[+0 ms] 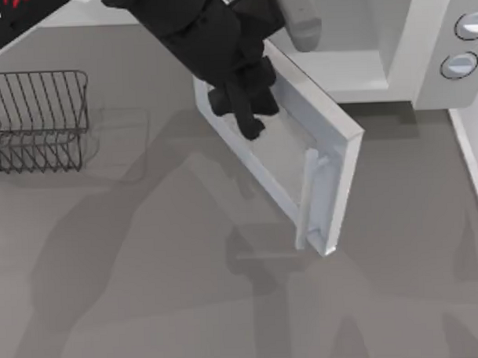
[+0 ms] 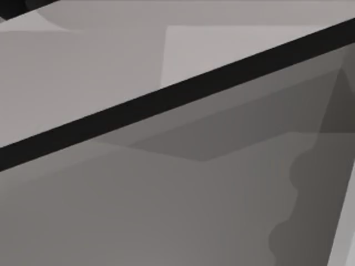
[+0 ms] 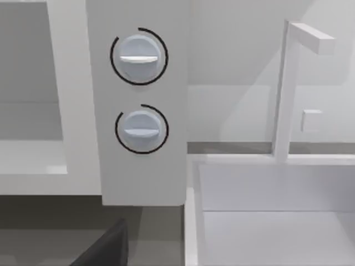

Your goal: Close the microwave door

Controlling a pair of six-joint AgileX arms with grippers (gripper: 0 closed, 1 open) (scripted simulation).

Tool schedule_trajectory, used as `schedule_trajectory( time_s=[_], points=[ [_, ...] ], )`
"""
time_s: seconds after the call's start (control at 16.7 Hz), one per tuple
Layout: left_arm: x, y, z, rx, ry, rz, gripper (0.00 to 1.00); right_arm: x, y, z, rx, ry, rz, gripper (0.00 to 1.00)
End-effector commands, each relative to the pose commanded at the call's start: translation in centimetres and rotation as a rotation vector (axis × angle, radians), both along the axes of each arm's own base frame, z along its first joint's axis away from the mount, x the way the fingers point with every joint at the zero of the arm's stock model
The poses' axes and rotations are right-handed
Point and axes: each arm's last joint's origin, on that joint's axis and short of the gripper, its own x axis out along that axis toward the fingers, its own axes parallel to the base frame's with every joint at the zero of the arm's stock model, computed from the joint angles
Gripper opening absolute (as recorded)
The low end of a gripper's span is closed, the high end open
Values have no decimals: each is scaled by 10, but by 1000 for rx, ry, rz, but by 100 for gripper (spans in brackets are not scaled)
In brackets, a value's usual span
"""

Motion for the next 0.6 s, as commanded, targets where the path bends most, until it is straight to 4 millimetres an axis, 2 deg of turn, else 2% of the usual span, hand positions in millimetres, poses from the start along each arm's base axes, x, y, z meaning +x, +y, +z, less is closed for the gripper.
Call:
schedule_trajectory(
  time_s=[0.24, 0.6],
  points=[
    [0, 1, 0, -1, 1, 3, 0, 0, 0, 0, 0, 0, 0, 100],
    [0, -13, 0, 0, 1, 4, 0, 0, 0, 0, 0, 0, 0, 100]
  ],
)
